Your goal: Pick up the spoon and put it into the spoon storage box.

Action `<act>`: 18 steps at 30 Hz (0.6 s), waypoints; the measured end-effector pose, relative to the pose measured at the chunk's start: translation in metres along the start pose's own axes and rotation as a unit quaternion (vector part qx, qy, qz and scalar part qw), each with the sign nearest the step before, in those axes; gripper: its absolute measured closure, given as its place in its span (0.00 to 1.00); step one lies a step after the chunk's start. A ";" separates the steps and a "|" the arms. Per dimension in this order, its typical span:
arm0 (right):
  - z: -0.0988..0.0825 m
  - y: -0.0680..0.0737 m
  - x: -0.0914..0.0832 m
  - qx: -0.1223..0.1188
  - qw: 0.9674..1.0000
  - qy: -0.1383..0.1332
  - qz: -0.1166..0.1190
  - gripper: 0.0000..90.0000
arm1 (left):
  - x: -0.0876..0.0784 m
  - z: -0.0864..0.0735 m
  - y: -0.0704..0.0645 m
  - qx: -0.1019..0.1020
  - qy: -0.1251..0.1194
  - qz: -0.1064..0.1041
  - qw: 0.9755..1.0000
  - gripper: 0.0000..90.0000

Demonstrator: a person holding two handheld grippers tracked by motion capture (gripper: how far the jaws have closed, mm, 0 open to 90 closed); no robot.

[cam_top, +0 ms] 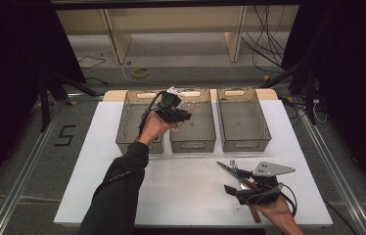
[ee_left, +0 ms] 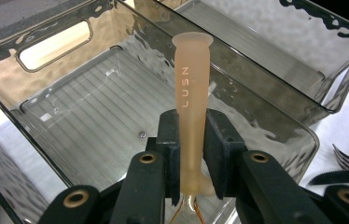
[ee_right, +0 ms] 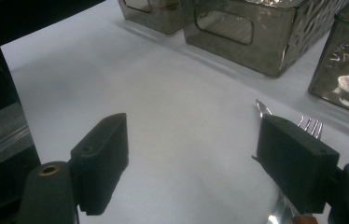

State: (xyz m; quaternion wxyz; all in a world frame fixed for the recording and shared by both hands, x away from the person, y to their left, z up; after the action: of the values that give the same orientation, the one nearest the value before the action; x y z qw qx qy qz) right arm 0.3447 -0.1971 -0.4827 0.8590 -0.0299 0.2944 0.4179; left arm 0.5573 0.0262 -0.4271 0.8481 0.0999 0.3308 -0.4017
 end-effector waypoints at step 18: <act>0.000 0.000 -0.001 0.000 1.000 0.000 -0.001 0.29 | 0.014 -0.008 0.004 -0.028 -0.004 0.000 1.000 0.82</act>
State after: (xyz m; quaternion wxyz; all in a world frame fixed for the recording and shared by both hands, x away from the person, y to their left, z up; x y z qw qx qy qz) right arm 0.3442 -0.1974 -0.4825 0.8592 -0.0306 0.2946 0.4172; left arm 0.5631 0.0241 -0.4423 0.8516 0.0743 0.3391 -0.3929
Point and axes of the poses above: each handheld gripper's, and its own axes: x roughly forward along the jaws, z roughly out of its top, y roughly to its left, the point moved 6 cm from there along x, roughly forward along the jaws, and after that the axes turned 2 degrees about x, right-handed, at the moved point
